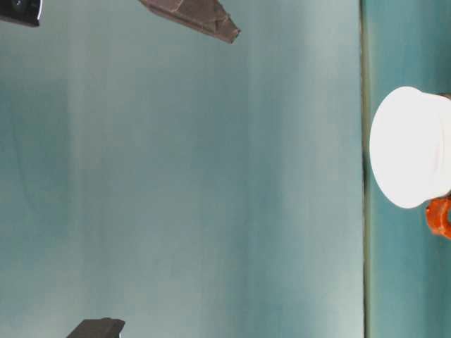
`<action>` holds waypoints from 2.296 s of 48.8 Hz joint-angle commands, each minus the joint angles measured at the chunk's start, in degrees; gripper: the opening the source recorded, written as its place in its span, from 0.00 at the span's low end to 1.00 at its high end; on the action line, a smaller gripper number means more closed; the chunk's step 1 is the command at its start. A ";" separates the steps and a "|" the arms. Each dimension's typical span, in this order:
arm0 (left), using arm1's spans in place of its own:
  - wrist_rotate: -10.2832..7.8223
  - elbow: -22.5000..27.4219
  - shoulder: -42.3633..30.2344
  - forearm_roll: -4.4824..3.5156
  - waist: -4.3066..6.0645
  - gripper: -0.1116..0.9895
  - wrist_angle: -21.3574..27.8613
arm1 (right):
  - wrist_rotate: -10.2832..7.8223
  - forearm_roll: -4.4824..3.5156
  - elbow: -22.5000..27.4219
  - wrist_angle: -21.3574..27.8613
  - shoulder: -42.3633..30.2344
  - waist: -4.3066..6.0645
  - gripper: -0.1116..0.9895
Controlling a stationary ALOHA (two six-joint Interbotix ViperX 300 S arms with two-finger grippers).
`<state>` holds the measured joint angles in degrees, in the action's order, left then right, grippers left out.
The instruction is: Put the paper cup into the moved red handle cup holder.
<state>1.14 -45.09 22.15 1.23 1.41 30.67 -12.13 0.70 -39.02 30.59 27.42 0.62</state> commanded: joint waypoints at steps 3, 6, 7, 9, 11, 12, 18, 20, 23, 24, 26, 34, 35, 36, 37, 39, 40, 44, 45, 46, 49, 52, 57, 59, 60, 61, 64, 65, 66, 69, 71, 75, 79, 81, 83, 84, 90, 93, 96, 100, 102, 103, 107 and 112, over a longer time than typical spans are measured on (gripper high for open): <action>0.09 0.53 0.53 0.09 0.00 0.92 -0.35 | 0.53 -0.09 0.18 -0.44 0.70 -0.09 0.95; 0.09 0.53 0.62 0.09 0.00 0.92 -0.35 | 0.53 -0.09 0.00 -0.53 0.70 -0.09 0.95; 0.18 0.53 0.62 0.09 0.00 0.92 -0.35 | 0.53 -0.09 0.00 -0.53 0.70 -0.09 0.95; 0.09 0.53 0.62 0.09 0.00 0.92 -0.35 | 0.62 -0.09 -0.18 -0.44 0.70 -0.18 0.95; 0.09 0.53 0.62 0.09 0.09 0.92 -0.35 | 0.53 -0.09 -0.35 -0.44 0.70 -0.09 0.95; 0.09 0.53 0.62 0.09 0.00 0.92 -0.35 | 0.53 -0.09 -0.35 -0.44 0.70 -0.09 0.95; 0.18 0.53 0.62 0.09 0.00 0.92 -0.35 | 0.53 -0.09 -0.53 -0.53 0.70 -0.18 0.95; 0.18 0.53 0.62 0.09 0.00 0.92 -0.35 | 0.53 -0.09 -0.53 -0.53 0.70 -0.18 0.95; 0.18 0.53 0.62 0.09 0.00 0.92 -0.44 | 0.53 -0.09 -0.62 -0.62 0.70 -0.09 0.95; 0.18 0.53 0.62 0.09 0.00 0.92 -0.35 | 0.53 -0.09 -0.62 -0.70 0.70 -0.09 0.95; 0.18 0.53 0.62 0.09 0.00 0.92 -0.44 | 0.53 -0.09 -0.62 -0.88 0.70 -0.18 0.95; 0.09 0.53 0.62 0.09 0.00 0.92 -0.44 | 0.44 -0.09 -0.88 -1.41 0.70 -0.18 0.95; 0.18 0.44 0.62 0.09 0.09 0.92 -0.35 | 0.44 0.00 -0.88 -1.41 0.70 -0.18 0.95; 0.18 0.53 0.62 0.09 0.09 0.92 -0.35 | 0.44 -0.09 -0.97 -1.41 0.70 -0.09 0.95; 0.18 0.53 0.62 0.09 0.00 0.92 -0.35 | 0.44 -0.09 -0.97 -1.49 0.70 -0.09 0.95; 0.18 0.53 0.62 0.09 0.00 0.92 -0.44 | 0.44 0.00 -0.97 -1.41 0.70 -0.18 0.95; 0.18 0.53 0.62 0.09 0.00 0.92 -0.44 | 0.44 -0.09 -0.97 -1.49 0.70 -0.18 0.95; 0.18 0.53 0.53 0.09 0.09 0.92 -0.35 | 0.44 0.00 -1.05 -1.41 0.70 -0.18 0.95; 0.18 0.53 0.53 0.09 0.00 0.92 -0.44 | 0.44 -0.09 -1.05 -1.41 0.70 -0.18 0.95; 0.18 0.53 0.53 0.09 0.00 0.92 -0.35 | 0.44 0.00 -1.14 -1.41 0.70 -0.09 0.95; 0.18 0.53 0.53 0.09 0.00 0.92 -0.35 | 0.35 0.00 -1.23 -1.41 0.70 -0.09 0.95; 0.18 0.53 0.44 0.09 0.00 0.92 -0.44 | 0.35 0.00 -1.32 -1.41 0.70 -0.18 0.95; 0.18 0.53 0.44 0.09 0.09 0.92 -0.35 | 0.35 0.18 -1.49 -1.41 0.70 -0.18 0.95; 0.18 0.62 0.35 0.26 0.00 0.92 -0.35 | 0.35 0.09 -1.49 -1.49 0.70 -0.09 0.95; 0.18 0.62 0.35 0.09 0.00 0.92 -0.35 | 0.35 0.09 -1.49 -1.49 0.70 -0.18 0.95; 0.18 0.62 0.35 0.09 0.00 0.92 -0.44 | 0.35 0.18 -1.49 -1.41 0.70 -0.09 0.95; 0.18 0.62 0.35 0.09 0.09 0.92 -0.35 | 0.35 0.09 -1.49 -1.41 0.70 -0.09 0.95; 0.18 0.70 0.35 0.09 0.00 0.92 -0.35 | 0.35 0.09 -1.49 -1.41 0.70 -0.09 0.95; 0.18 0.62 0.35 0.09 0.00 0.92 -0.35 | 0.35 0.09 -1.49 -1.41 0.70 -0.09 0.95; 0.18 0.62 0.35 0.09 0.00 0.92 -0.35 | 0.35 0.18 -1.49 -1.41 0.70 -0.18 0.95; 0.18 0.70 0.26 0.09 0.00 0.92 -0.44 | 0.35 0.09 -1.58 -1.41 0.70 -0.09 0.95; 0.18 0.70 0.26 0.09 0.00 0.92 -0.44 | 0.35 0.18 -1.67 -1.41 0.70 -0.09 0.95; 0.18 0.70 0.26 0.09 0.00 0.92 -0.88 | 0.35 0.18 -1.76 -1.41 0.70 -0.09 0.95; 0.18 0.70 0.26 0.09 0.09 0.92 -1.05 | 0.35 0.18 -1.76 -1.41 0.70 -0.18 0.95; 0.18 0.70 0.26 0.09 0.00 0.92 -1.32 | 0.35 0.09 -1.76 -1.41 0.70 -0.18 0.95; 0.18 0.70 0.26 0.09 0.00 0.92 -1.41 | 0.35 0.09 -1.76 -1.41 0.70 -0.18 0.95; 0.18 0.62 0.26 0.09 0.09 0.92 -1.67 | 0.26 0.18 -1.76 -1.41 0.70 -0.09 0.95; 0.26 0.62 0.26 0.09 0.00 0.92 -1.58 | 0.26 0.09 -1.85 -1.41 0.70 -0.09 0.95; 0.18 0.53 0.26 0.09 0.00 0.92 -1.67 | 0.26 0.09 -1.76 -1.49 0.70 -0.09 0.95; 0.26 0.53 0.26 0.26 0.09 0.92 -1.67 | 0.26 0.09 -1.76 -1.41 0.70 -0.09 0.95; 0.26 0.53 0.26 0.09 0.09 0.92 -1.67 | 0.26 0.18 -1.85 -1.41 0.70 -0.09 0.95; 0.26 0.53 0.26 0.09 0.00 0.92 -1.67 | 0.26 0.09 -1.85 -1.41 0.70 -0.09 0.95; 0.26 0.53 0.26 0.09 0.00 0.92 -1.67 | 0.26 0.18 -1.85 -1.49 0.70 -0.09 0.95; 0.18 0.53 0.26 0.09 0.00 0.92 -1.67 | 0.26 0.18 -1.93 -1.41 0.70 -0.09 0.95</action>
<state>1.32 -45.09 22.15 1.23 1.49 29.36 -12.13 0.79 -41.40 29.53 27.51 0.62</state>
